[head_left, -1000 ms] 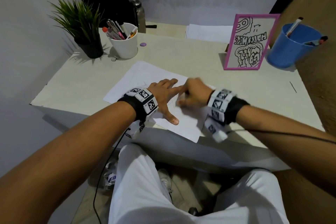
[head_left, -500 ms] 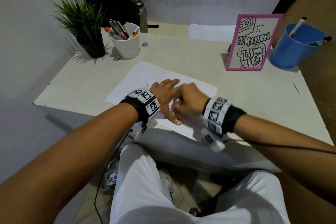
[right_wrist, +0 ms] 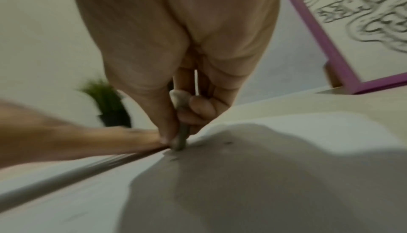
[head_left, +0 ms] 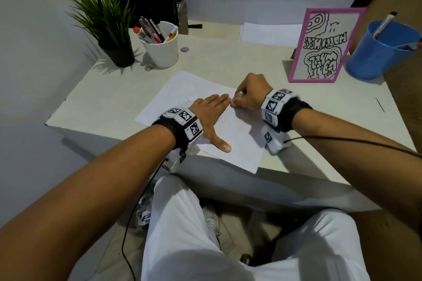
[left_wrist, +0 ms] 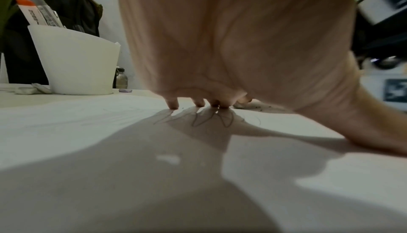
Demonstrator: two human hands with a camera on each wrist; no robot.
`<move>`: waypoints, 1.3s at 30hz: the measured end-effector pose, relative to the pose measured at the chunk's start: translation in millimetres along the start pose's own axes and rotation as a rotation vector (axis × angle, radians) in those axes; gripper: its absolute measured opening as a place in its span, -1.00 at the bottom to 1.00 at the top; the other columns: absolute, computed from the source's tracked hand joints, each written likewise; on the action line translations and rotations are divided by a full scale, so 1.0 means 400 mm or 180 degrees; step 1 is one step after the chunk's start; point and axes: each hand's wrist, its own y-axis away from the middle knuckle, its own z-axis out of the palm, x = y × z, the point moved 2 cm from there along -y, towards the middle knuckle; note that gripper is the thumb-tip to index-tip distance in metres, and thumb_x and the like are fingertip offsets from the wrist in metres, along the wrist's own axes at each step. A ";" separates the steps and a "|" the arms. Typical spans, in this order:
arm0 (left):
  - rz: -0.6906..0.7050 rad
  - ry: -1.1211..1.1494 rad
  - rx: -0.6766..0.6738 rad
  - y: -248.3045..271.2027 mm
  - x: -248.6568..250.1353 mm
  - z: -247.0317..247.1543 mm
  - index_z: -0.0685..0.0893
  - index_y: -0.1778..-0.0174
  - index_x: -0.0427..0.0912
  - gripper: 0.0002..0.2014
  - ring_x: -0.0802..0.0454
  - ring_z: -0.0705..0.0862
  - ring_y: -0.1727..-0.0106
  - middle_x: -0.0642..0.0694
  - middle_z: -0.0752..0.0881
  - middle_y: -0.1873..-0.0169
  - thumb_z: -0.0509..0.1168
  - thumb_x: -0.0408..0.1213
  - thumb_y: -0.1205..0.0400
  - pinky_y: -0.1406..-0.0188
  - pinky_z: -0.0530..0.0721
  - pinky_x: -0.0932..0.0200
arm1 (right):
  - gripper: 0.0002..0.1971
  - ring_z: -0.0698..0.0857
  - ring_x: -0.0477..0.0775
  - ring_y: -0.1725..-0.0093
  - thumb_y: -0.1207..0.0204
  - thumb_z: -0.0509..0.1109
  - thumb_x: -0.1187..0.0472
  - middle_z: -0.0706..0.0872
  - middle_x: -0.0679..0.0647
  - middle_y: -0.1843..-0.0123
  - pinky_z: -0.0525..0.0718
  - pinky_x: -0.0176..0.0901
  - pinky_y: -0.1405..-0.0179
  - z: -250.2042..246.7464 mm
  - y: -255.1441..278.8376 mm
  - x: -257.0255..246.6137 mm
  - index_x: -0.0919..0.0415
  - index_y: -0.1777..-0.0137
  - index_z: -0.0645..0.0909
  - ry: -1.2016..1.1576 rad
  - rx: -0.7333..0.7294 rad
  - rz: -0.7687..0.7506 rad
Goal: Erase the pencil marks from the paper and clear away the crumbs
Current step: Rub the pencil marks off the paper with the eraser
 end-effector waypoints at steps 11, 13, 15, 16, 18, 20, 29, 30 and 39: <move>0.0076 0.0061 0.0053 -0.013 -0.009 0.010 -0.35 -0.69 0.02 0.52 -0.06 -0.24 -0.72 0.05 -0.28 -0.71 0.32 0.66 0.00 -0.64 -0.12 -0.27 | -0.90 0.60 -0.13 0.51 -0.33 0.51 0.26 0.67 0.01 0.53 0.63 -0.30 0.40 0.039 0.060 -0.042 0.28 0.35 0.74 0.0024 -0.0161 -0.0251; 0.0127 0.0028 0.0104 -0.013 -0.009 0.015 -0.31 -0.70 0.02 0.52 -0.08 -0.23 -0.72 0.04 -0.27 -0.71 0.31 0.67 0.04 -0.65 -0.10 -0.28 | -0.90 0.52 -0.19 0.58 -0.33 0.51 0.27 0.54 -0.16 0.58 0.48 -0.40 0.45 0.069 0.131 -0.078 0.16 0.38 0.71 -0.0018 -0.0655 -0.0640; 0.0080 0.0045 0.0022 -0.011 -0.012 0.011 -0.36 -0.69 0.01 0.52 -0.06 -0.26 -0.71 0.04 -0.30 -0.70 0.31 0.66 0.00 -0.65 -0.13 -0.26 | -0.88 0.54 -0.18 0.51 -0.32 0.59 0.18 0.66 -0.05 0.50 0.50 -0.36 0.40 0.046 0.100 -0.056 0.24 0.27 0.81 0.0137 -0.0639 -0.0498; 0.0062 0.0003 0.0002 -0.011 -0.009 0.007 -0.38 -0.68 0.00 0.51 -0.05 -0.26 -0.71 0.05 -0.30 -0.70 0.32 0.65 -0.02 -0.65 -0.14 -0.26 | -0.82 0.61 -0.11 0.45 -0.30 0.62 0.14 0.74 0.05 0.44 0.55 -0.31 0.36 0.025 0.059 -0.032 0.26 0.21 0.85 0.0106 -0.0378 -0.0227; 0.0053 -0.0074 -0.0017 -0.007 -0.002 0.000 -0.38 -0.68 -0.03 0.50 -0.05 -0.25 -0.72 0.03 -0.30 -0.70 0.33 0.64 -0.06 -0.66 -0.12 -0.27 | -0.79 0.68 0.01 0.36 -0.30 0.61 0.15 0.77 0.12 0.40 0.60 -0.25 0.30 0.005 0.018 -0.011 0.29 0.17 0.86 0.0063 -0.0067 0.0096; 0.0086 0.0001 0.0013 -0.005 -0.003 0.000 -0.36 -0.69 -0.01 0.48 -0.07 -0.23 -0.72 0.02 -0.27 -0.71 0.35 0.62 -0.06 -0.65 -0.11 -0.30 | -0.84 0.56 -0.05 0.49 -0.33 0.55 0.22 0.61 0.00 0.54 0.55 -0.28 0.35 0.035 0.054 -0.047 0.34 0.22 0.82 0.0159 -0.0272 -0.0226; 0.0043 0.0044 -0.0042 -0.008 -0.007 0.003 -0.38 -0.68 -0.03 0.53 -0.03 -0.28 -0.71 0.06 -0.33 -0.69 0.28 0.68 0.00 -0.65 -0.16 -0.25 | -0.85 0.64 0.00 0.45 -0.33 0.54 0.17 0.77 0.10 0.42 0.59 -0.24 0.37 0.040 0.081 -0.019 0.25 0.23 0.86 0.0098 -0.0258 -0.0312; 0.0046 0.0056 -0.0013 -0.009 -0.010 0.007 -0.38 -0.68 -0.02 0.54 -0.02 -0.28 -0.71 0.07 -0.33 -0.69 0.26 0.69 0.04 -0.66 -0.16 -0.26 | -0.84 0.64 -0.02 0.47 -0.33 0.50 0.17 0.76 0.08 0.45 0.60 -0.22 0.39 0.058 0.121 -0.036 0.24 0.27 0.85 0.0178 -0.0508 -0.0559; 0.0016 0.0099 -0.0043 -0.008 -0.008 0.007 -0.38 -0.68 0.00 0.54 -0.01 -0.29 -0.71 0.09 -0.35 -0.68 0.26 0.70 0.04 -0.65 -0.19 -0.24 | -0.88 0.72 -0.12 0.36 -0.36 0.52 0.16 0.86 0.00 0.30 0.71 -0.29 0.28 0.055 0.158 -0.028 0.14 0.21 0.88 0.0106 -0.0644 -0.0516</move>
